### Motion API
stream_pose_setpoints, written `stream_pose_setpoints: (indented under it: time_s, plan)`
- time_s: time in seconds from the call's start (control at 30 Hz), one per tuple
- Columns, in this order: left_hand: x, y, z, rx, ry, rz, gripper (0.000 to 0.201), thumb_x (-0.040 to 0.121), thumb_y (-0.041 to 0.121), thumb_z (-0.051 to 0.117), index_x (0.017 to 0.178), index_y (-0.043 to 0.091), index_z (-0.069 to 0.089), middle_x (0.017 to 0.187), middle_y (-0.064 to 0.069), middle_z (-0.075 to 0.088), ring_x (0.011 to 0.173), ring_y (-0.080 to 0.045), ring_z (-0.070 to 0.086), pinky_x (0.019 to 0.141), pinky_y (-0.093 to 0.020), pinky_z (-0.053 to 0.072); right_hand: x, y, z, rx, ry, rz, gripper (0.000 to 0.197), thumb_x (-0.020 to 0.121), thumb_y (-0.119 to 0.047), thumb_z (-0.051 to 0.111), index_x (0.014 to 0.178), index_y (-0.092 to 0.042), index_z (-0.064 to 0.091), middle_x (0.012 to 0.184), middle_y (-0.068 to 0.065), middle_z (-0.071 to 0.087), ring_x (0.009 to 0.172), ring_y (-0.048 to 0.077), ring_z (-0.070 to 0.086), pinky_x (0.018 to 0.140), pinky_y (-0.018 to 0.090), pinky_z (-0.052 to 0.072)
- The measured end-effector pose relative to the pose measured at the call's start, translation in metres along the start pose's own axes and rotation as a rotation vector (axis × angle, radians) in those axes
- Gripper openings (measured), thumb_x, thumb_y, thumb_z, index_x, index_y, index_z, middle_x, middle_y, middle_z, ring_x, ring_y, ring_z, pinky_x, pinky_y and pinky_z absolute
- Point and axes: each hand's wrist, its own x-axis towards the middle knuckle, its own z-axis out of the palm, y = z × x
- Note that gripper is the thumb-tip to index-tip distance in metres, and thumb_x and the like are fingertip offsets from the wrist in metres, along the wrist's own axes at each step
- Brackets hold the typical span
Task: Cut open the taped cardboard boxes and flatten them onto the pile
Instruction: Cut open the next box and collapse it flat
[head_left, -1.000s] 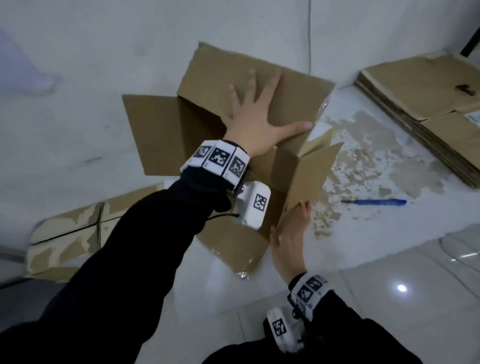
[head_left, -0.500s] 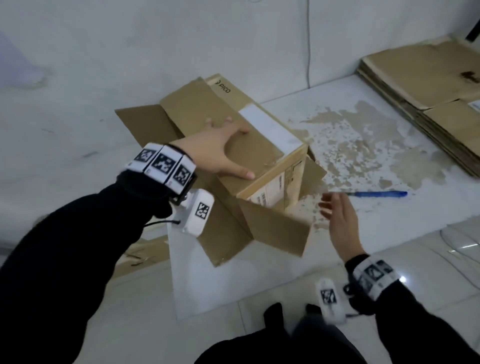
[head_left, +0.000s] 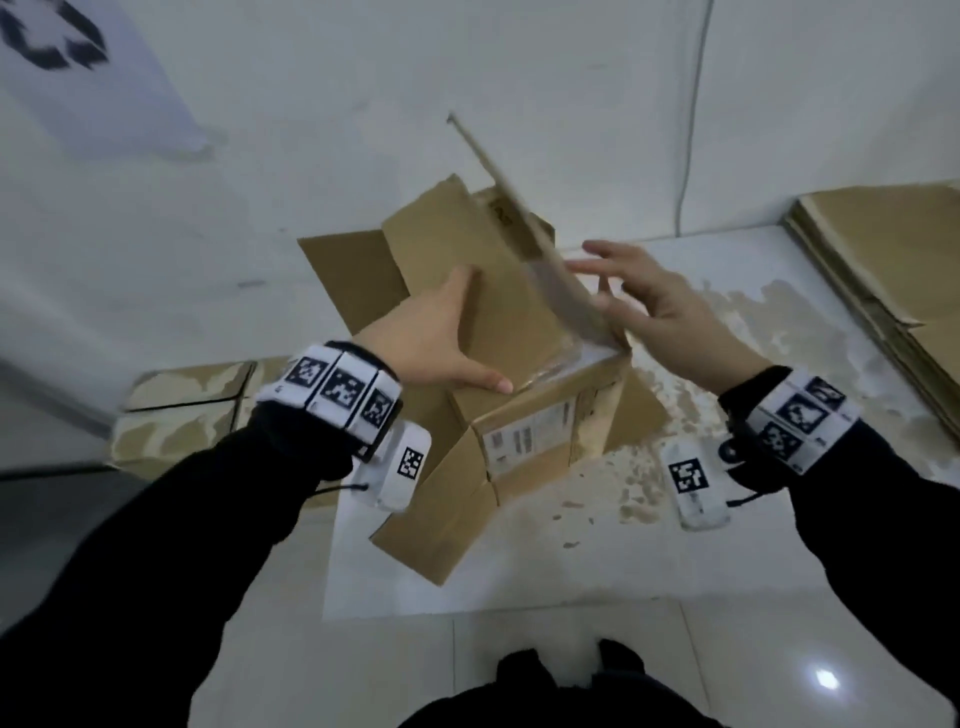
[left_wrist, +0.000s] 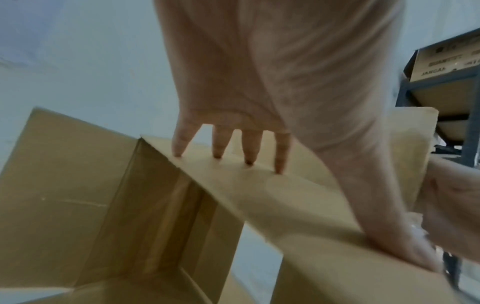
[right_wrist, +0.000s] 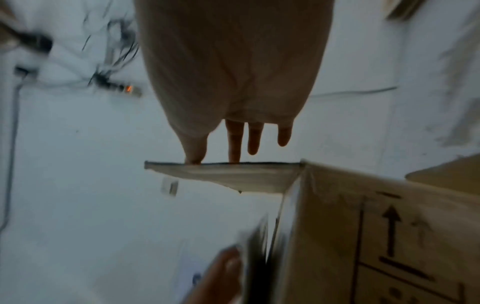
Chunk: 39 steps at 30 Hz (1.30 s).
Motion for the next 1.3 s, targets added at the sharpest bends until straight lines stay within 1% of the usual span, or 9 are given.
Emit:
stream_pose_setpoints:
  time_s: [0.13, 0.27, 0.43, 0.57, 0.63, 0.73, 0.93, 1.1, 1.3]
  plan:
    - [-0.036, 0.028, -0.002, -0.074, 0.367, 0.081, 0.079, 0.088, 0.026, 0.059, 0.149, 0.015, 0.01, 0.154, -0.007, 0.02, 0.14, -0.022, 0.025, 0.111, -0.03, 0.024, 0.015, -0.003, -0.003, -0.022, -0.171, 0.048, 0.082, 0.081, -0.047, 0.064, 0.148, -0.028, 0.02, 0.151, -0.008, 0.026, 0.135, 0.001, 0.025, 0.105, 0.019, 0.022]
    - [-0.023, 0.083, 0.025, 0.074, 0.422, 0.05, 0.049, 0.098, 0.036, 0.033, 0.141, 0.013, 0.036, 0.154, -0.006, 0.028, 0.144, -0.018, 0.019, 0.112, -0.034, 0.025, 0.037, -0.003, -0.018, 0.019, -0.383, 0.165, 0.103, 0.079, -0.039, 0.069, 0.15, -0.026, -0.003, 0.154, -0.003, 0.015, 0.138, 0.002, 0.016, 0.1, 0.004, 0.026]
    - [-0.013, 0.096, 0.059, 0.25, 0.62, -0.102, 0.034, 0.098, 0.032, 0.036, 0.116, 0.012, 0.058, 0.143, -0.006, 0.046, 0.143, -0.019, 0.025, 0.106, -0.038, 0.033, 0.032, 0.035, -0.057, -0.673, -0.514, 0.008, 0.072, 0.082, -0.077, 0.029, 0.136, -0.031, 0.043, 0.131, -0.008, 0.05, 0.127, 0.011, 0.041, 0.114, 0.057, -0.001]
    - [-0.012, 0.108, 0.065, 0.134, 0.703, -0.255, 0.025, 0.095, 0.032, 0.05, 0.112, 0.015, 0.057, 0.149, -0.01, 0.034, 0.139, -0.024, 0.031, 0.108, -0.037, 0.036, -0.033, 0.041, -0.084, -0.894, -0.524, -0.234, 0.027, 0.097, -0.039, 0.038, 0.103, -0.024, 0.059, 0.089, -0.002, 0.063, 0.08, 0.019, 0.061, 0.085, 0.041, 0.047]
    - [-0.01, 0.115, 0.069, -0.026, 0.711, -0.335, 0.04, 0.092, 0.03, 0.057, 0.129, 0.018, 0.047, 0.155, -0.013, 0.019, 0.142, -0.026, 0.022, 0.111, -0.029, 0.026, -0.078, 0.028, -0.079, -0.805, -0.658, -0.13, 0.027, 0.099, -0.037, 0.031, 0.105, -0.023, 0.053, 0.089, -0.004, 0.061, 0.076, 0.014, 0.058, 0.072, 0.03, 0.048]
    - [-0.014, 0.11, 0.074, -0.194, 0.716, -0.279, 0.054, 0.09, 0.024, 0.061, 0.139, 0.019, 0.039, 0.146, -0.006, 0.037, 0.134, -0.019, 0.035, 0.106, -0.026, 0.029, -0.104, 0.016, -0.072, -0.315, -0.843, 0.064, 0.041, 0.095, -0.052, 0.025, 0.114, -0.027, 0.052, 0.093, -0.012, 0.06, 0.075, 0.006, 0.058, 0.069, 0.019, 0.049]
    - [-0.032, 0.094, 0.077, -0.242, 0.617, -0.144, 0.049, 0.088, 0.026, 0.065, 0.132, 0.022, 0.045, 0.14, -0.004, 0.043, 0.133, -0.022, 0.037, 0.106, -0.037, 0.037, 0.03, 0.053, -0.064, -0.203, -0.284, 0.198, 0.062, 0.085, -0.055, 0.055, 0.131, -0.015, 0.043, 0.099, 0.005, 0.064, 0.073, 0.018, 0.067, 0.063, 0.035, 0.058]
    - [-0.03, 0.078, 0.072, -0.273, 0.637, -0.098, 0.043, 0.086, 0.023, 0.068, 0.125, 0.022, 0.052, 0.128, 0.006, 0.045, 0.115, -0.005, 0.043, 0.09, -0.004, 0.033, 0.092, 0.088, -0.031, -0.471, -0.265, 0.101, 0.062, 0.09, -0.06, 0.043, 0.134, -0.015, 0.043, 0.097, 0.008, 0.064, 0.084, 0.026, 0.064, 0.072, 0.034, 0.049]
    - [-0.029, 0.072, 0.075, -0.275, 0.655, 0.011, 0.034, 0.084, 0.019, 0.071, 0.115, 0.018, 0.058, 0.122, 0.006, 0.046, 0.11, -0.004, 0.047, 0.087, -0.002, 0.033, 0.089, 0.106, -0.044, -0.623, -0.259, 0.018, 0.059, 0.089, -0.061, 0.046, 0.127, -0.017, 0.049, 0.083, 0.001, 0.064, 0.076, 0.02, 0.057, 0.075, 0.037, 0.05]
